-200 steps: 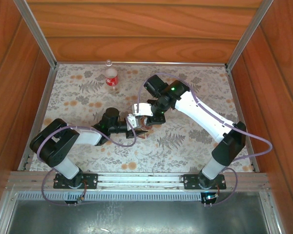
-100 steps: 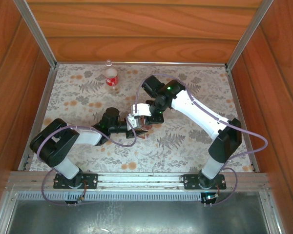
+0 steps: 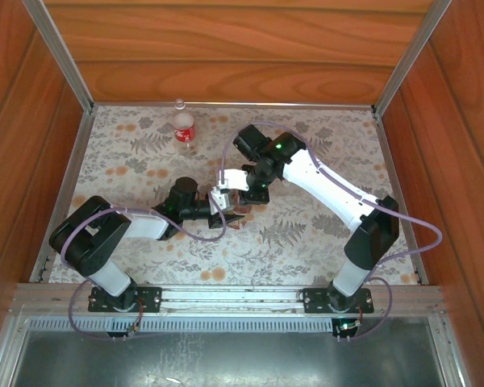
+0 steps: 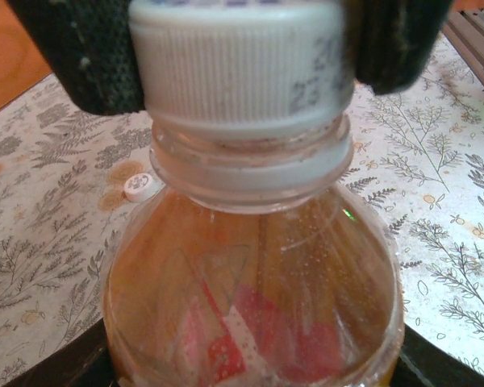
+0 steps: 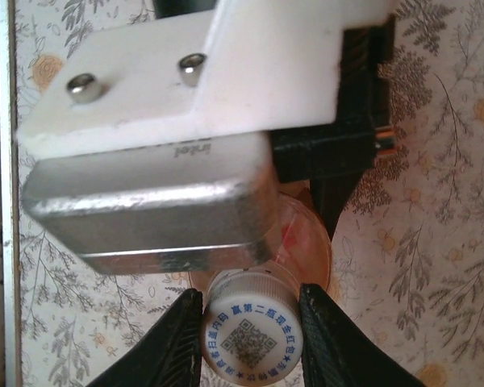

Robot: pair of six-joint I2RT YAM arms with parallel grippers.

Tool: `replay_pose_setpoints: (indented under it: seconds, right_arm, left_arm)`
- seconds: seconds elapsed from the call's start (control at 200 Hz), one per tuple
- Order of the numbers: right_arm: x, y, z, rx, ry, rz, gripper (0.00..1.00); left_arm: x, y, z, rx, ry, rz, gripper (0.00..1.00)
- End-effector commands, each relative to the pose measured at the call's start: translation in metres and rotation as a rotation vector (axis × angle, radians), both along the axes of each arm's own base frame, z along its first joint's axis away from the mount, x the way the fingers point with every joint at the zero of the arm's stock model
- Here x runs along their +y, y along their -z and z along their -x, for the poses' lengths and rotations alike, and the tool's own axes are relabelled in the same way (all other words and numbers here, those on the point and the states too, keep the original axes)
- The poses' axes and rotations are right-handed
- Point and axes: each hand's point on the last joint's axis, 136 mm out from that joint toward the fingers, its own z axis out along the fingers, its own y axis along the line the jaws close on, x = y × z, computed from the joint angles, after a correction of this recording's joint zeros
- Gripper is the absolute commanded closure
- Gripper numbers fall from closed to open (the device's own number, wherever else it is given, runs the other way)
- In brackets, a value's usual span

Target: Screw on the bottle caps

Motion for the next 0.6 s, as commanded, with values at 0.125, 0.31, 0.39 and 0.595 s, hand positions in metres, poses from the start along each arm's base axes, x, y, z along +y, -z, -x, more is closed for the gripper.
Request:
replay_pose_setpoints:
  seconds: [0.125,0.31,0.39,0.595]
  right_arm:
    - [-0.016,0.011,-0.003,0.095,0.432,0.11,0.85]
    - [-0.023,0.014,-0.004,0.165,0.748,0.163,0.94]
    - [-0.022,0.015,-0.005,0.198,0.875,0.168,0.98]
    - [-0.02,0.023,0.001,0.307,1.211,0.208,1.0]
  left_arm:
    - [0.005,0.032,0.008,0.128,-0.021,-0.09,0.43]
    - [0.003,0.031,0.006,0.135,-0.022,-0.087,0.43]
    - [0.003,0.032,0.006,0.136,-0.023,-0.088,0.43]
    - [0.003,0.033,0.005,0.137,-0.028,-0.091,0.43]
